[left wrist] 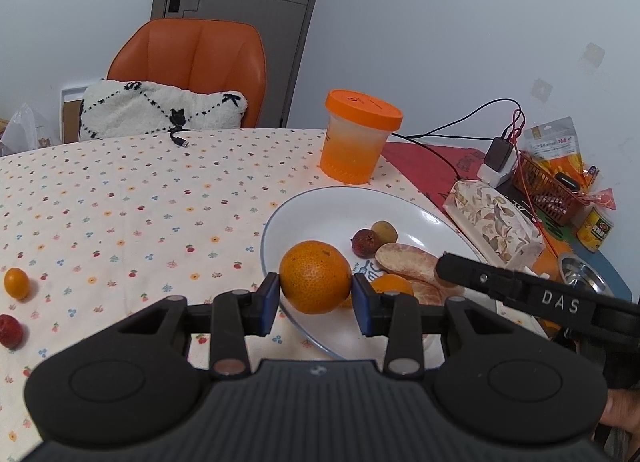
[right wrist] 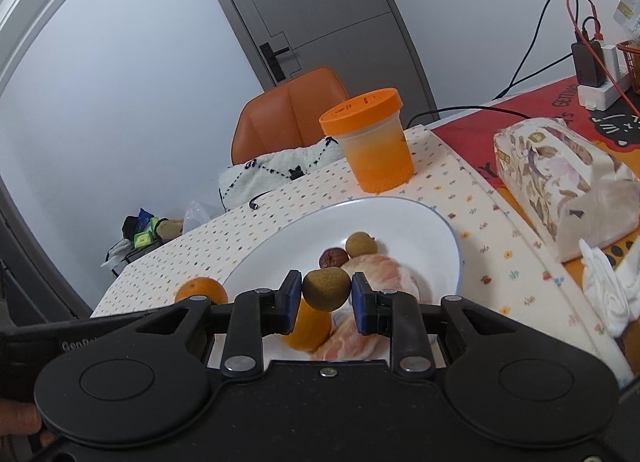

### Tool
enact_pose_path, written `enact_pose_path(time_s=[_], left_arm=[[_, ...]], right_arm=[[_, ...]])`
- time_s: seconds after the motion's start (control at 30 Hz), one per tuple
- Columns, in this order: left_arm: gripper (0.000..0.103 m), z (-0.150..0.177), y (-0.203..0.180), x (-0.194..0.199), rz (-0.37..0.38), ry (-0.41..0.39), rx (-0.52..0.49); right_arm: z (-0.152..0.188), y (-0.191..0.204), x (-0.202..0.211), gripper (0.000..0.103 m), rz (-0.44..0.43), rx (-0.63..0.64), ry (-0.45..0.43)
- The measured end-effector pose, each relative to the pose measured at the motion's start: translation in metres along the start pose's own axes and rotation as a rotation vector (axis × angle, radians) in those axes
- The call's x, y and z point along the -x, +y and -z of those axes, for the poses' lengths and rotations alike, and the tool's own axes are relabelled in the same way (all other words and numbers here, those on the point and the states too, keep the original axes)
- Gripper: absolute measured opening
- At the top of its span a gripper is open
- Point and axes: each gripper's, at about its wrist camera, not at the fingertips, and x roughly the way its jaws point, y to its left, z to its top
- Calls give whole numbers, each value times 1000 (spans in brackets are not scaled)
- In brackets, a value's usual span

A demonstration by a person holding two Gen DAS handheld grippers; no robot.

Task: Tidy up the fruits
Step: 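Carry the kiwi and large orange onto the white plate and open both grippers, then withdraw both open grippers from the plate toward the red plum and tangerine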

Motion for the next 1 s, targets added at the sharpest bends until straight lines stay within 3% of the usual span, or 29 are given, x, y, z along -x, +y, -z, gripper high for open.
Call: enact_pose_path(time_s=[0.27,0.47,0.6,0.87,1.0], left_arm=[[39,-6,3,-7,3,-7,20],[40,-11,18,0,-34,-26,52],[43,-12,30,7,-67,-28,69],[79,-7,49,26,-142,-58,83],[83,-3,58,35,-172,-70,81]], right_arm=[[-10,12,-15,25,-17,29,0],[-13,19,-24,26,-21,46,6],[-9,25,-27,44,-15,68,12],[2,31,-21,56,-23,62,41],[7,39,-18,56,-45,74,57]])
